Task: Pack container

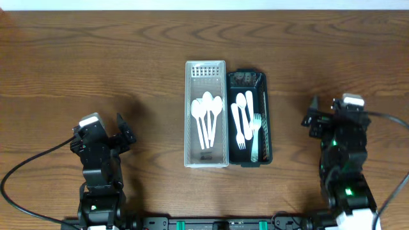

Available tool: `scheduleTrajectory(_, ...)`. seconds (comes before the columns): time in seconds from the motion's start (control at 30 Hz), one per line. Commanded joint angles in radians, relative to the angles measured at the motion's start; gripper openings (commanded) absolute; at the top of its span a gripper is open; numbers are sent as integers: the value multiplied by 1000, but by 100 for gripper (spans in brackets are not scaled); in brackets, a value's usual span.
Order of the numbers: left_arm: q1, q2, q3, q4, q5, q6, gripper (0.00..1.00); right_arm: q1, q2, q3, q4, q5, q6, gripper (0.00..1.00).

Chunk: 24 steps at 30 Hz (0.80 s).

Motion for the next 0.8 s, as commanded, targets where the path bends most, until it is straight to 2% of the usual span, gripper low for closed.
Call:
scheduleTrajectory(0.0,-3,-7,7,1,-8,9,98,28,-118,3,-79,12,67,99)
scheduleTrajectory(0.23,-3,-6,7,1,-8,9,98,29,-255,3,-247,11,92,99)
scheduleTrajectory(0.53,-3,-6,7,1,-8,9,98,29,-262,3,-270,6,92,99)
scheduleTrajectory(0.77,-3,-6,7,1,-8,9,98,29,-262,3,-352,6,92,99)
